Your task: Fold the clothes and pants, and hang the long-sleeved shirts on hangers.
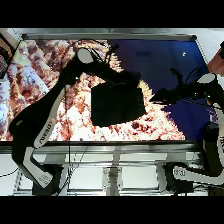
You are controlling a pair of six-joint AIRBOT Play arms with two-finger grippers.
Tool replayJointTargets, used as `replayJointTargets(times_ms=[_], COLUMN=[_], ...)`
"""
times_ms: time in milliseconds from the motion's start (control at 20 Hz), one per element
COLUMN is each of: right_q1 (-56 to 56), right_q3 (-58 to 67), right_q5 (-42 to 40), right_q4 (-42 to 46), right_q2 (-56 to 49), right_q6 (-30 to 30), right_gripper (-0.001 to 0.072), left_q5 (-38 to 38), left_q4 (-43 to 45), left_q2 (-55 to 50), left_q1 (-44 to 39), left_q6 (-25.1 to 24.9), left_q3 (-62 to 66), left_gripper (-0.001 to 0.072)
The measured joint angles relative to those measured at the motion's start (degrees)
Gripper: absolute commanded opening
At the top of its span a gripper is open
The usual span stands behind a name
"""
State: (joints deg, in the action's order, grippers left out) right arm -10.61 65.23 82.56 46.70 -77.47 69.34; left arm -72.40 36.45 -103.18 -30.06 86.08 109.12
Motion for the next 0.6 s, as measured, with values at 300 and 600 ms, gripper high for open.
replayJointTargets(times_ms=[300, 600], right_q1=[0.00, 0.92], right_q3=[0.02, 0.04], right_q5=[-1.84, -9.94], right_q4=[3.91, 4.42], right_q2=[0.00, -0.59], right_q6=[0.00, 0.09], right_gripper=[0.0562, 0.0699], left_q5=[-0.57, -5.20], left_q4=[-7.10, -2.29], left_q2=[-2.43, -1.14], left_q1=[-1.14, 5.11], left_q6=[-2.43, -2.10], left_q3=[0.00, 0.00], left_gripper=[0.0615, 0.0466])
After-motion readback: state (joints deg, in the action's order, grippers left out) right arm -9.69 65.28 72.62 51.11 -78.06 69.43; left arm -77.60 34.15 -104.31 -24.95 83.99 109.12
